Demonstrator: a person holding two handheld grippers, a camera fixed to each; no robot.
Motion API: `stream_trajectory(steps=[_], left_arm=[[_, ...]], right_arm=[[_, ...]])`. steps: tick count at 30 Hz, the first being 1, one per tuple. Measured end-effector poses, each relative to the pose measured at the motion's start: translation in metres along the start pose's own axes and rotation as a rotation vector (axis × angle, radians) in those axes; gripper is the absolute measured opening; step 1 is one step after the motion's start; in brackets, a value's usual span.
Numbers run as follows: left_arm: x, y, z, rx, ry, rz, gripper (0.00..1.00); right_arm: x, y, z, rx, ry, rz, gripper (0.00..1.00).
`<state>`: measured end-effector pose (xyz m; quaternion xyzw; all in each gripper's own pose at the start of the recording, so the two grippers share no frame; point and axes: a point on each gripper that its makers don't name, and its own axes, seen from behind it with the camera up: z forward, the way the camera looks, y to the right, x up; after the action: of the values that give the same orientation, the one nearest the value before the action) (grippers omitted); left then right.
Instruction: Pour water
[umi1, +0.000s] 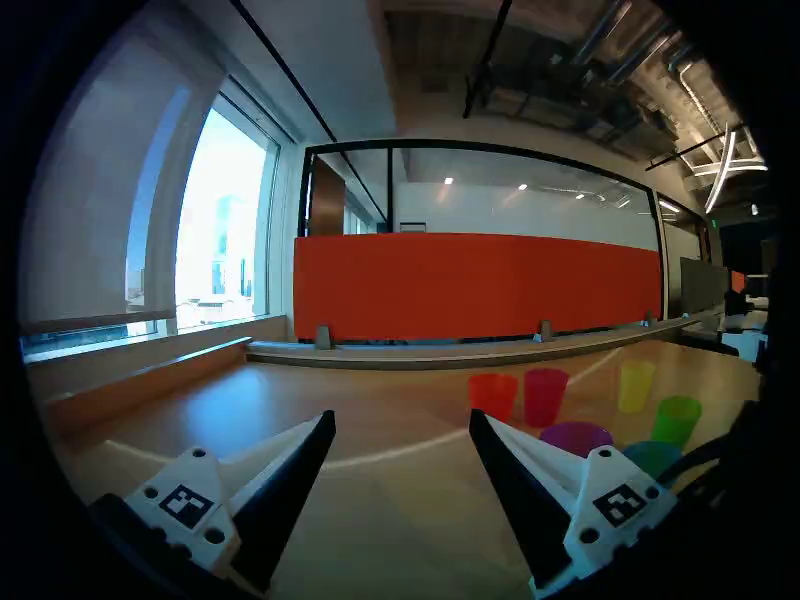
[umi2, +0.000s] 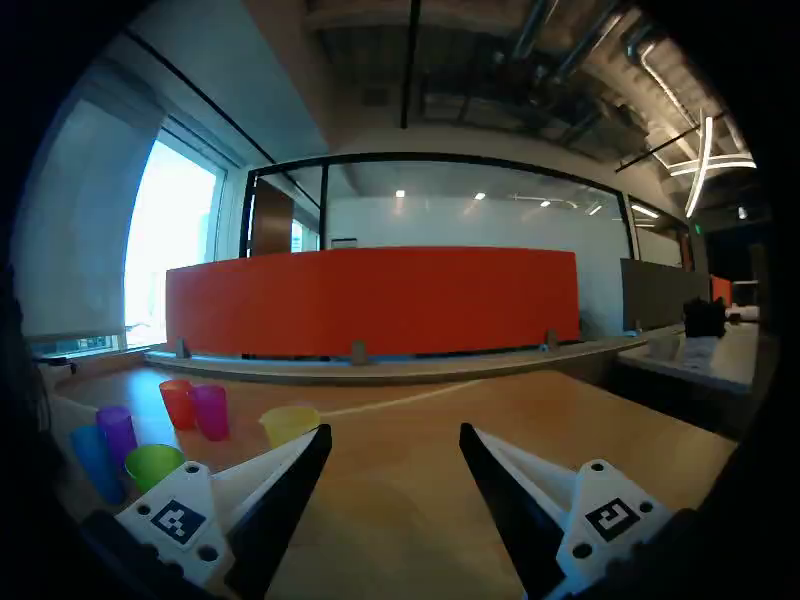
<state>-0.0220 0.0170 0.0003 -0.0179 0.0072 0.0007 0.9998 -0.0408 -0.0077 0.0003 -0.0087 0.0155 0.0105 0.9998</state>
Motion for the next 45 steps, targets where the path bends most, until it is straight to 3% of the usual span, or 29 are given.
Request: stream_trajectory(steps=[12, 45], left_arm=[[-0.0004, 0.0002, 0.0003, 0.000, 0.000, 0.000, 1.00], [-0.0002, 0.0011, 0.0000, 0.000, 0.000, 0.000, 1.00]], right_arm=[[-0.0014, -0.0012, -0.0001, -0.002, -0.001, -0.029, 0.99], [-0.0016, -0.0022, 0.0003, 0.000, -0.004, -0.029, 0.99]])
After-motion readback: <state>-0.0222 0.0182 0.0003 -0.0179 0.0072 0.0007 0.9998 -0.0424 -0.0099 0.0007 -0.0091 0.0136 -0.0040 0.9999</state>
